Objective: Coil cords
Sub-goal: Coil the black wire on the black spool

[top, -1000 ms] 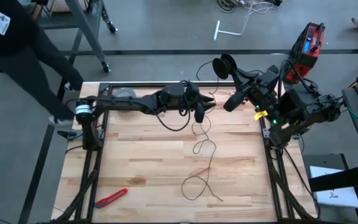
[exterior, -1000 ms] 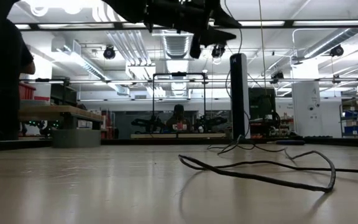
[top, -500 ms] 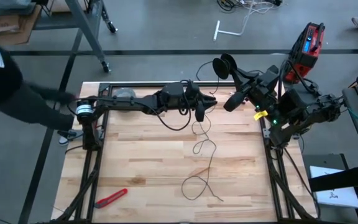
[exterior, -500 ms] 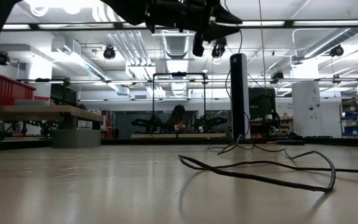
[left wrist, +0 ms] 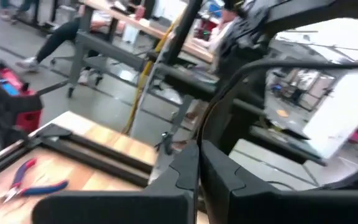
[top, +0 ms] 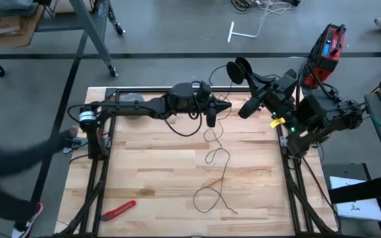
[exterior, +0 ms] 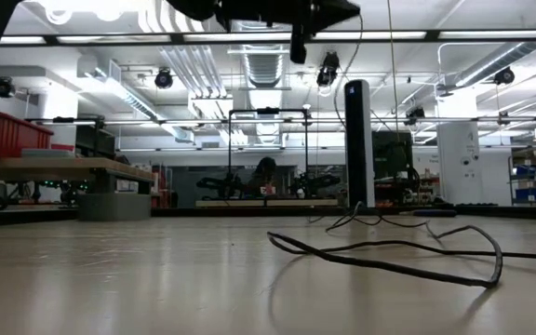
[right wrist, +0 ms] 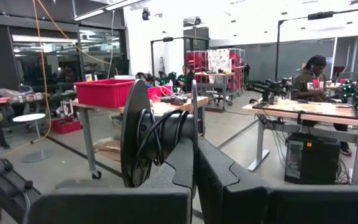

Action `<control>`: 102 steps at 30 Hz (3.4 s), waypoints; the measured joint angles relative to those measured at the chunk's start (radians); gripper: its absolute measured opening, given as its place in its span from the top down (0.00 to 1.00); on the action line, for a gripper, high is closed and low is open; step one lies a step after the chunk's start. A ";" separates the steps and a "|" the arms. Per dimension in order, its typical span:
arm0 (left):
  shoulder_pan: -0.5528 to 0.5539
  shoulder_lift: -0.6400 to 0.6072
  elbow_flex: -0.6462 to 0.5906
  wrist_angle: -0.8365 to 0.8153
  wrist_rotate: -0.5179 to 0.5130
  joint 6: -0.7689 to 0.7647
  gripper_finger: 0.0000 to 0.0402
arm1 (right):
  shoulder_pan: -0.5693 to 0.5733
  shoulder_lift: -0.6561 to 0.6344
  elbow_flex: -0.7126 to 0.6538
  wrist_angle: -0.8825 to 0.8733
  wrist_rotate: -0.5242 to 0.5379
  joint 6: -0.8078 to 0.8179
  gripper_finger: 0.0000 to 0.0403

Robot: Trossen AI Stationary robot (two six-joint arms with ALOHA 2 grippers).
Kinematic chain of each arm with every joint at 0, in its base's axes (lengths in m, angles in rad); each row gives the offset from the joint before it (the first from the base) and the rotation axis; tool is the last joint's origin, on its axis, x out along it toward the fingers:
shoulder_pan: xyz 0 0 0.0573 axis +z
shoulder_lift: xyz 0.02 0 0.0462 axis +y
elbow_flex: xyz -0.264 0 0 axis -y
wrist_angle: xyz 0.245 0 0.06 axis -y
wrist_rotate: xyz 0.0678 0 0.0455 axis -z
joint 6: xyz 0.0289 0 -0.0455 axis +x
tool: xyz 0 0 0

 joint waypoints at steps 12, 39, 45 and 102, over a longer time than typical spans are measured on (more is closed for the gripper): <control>-0.005 -0.141 0.061 -0.327 0.044 0.153 1.00 | 0.009 0.044 0.000 -0.027 -0.012 0.126 1.00; -0.148 -0.425 -0.340 -0.328 0.205 -0.303 1.00 | -0.013 0.235 0.179 -0.086 -0.034 0.141 1.00; -0.128 -0.359 -0.150 -0.458 0.250 -0.295 1.00 | -0.016 0.321 0.353 -0.358 -0.029 0.223 1.00; -0.011 -0.081 0.749 -1.334 0.291 -0.064 1.00 | -0.028 0.339 0.490 -0.918 -0.164 0.614 1.00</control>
